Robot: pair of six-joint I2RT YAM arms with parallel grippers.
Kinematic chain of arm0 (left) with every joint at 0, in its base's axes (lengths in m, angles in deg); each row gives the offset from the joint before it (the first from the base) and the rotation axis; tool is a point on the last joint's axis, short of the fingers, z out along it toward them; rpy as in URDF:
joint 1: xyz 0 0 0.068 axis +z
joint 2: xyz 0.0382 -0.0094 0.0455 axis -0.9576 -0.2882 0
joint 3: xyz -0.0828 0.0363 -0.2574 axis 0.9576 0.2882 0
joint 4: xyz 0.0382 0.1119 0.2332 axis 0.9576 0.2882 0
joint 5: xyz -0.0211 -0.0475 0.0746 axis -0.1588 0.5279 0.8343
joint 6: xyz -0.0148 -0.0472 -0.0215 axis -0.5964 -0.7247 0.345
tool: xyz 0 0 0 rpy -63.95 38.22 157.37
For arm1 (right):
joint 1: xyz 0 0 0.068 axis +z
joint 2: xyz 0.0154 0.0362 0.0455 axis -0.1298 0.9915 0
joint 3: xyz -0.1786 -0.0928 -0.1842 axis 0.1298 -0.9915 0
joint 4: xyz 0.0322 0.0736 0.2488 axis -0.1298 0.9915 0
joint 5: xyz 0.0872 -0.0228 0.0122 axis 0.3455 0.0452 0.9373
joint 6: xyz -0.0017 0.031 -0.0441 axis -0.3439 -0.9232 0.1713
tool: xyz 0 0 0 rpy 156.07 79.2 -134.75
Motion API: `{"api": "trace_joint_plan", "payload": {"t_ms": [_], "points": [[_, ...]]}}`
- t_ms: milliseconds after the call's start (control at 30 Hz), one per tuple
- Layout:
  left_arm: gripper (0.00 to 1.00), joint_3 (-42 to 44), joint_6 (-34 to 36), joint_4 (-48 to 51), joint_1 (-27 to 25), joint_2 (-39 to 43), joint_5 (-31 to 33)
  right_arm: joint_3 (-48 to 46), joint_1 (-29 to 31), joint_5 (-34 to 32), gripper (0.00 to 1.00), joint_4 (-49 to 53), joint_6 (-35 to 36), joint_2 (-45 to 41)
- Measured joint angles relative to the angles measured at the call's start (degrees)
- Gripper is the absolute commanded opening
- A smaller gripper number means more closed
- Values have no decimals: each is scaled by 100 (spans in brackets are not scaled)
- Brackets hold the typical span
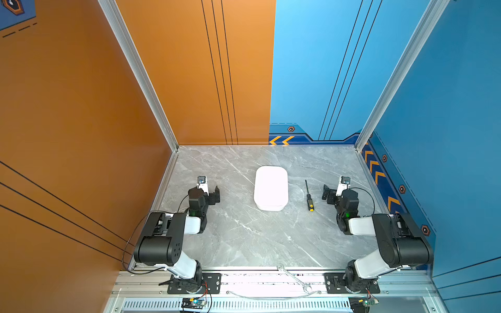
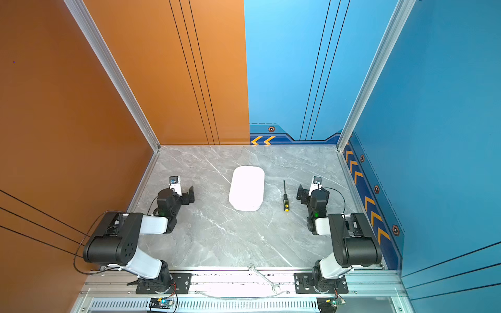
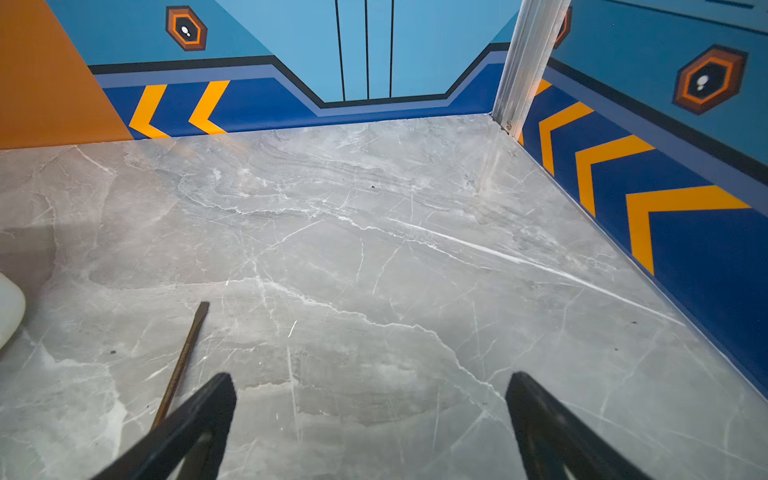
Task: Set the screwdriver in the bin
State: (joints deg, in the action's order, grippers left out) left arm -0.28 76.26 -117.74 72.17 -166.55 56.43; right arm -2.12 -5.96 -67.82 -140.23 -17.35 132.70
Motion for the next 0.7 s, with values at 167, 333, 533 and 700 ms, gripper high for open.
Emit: {"api": "trace_joint_plan", "payload": {"t_ms": [167,333,533,700], "points": [[98,0,-2,2,46,0,-24,0,0,0,100,0,0,0],[98,0,-2,0,70,0,-101,0,0,0,100,0,0,0],[98,0,-7,2,192,0,-308,20,4,-50,100,105,0,-15],[98,-52,-20,603,221,459,-404,190,87,-269,100,933,-2,-660]]}}
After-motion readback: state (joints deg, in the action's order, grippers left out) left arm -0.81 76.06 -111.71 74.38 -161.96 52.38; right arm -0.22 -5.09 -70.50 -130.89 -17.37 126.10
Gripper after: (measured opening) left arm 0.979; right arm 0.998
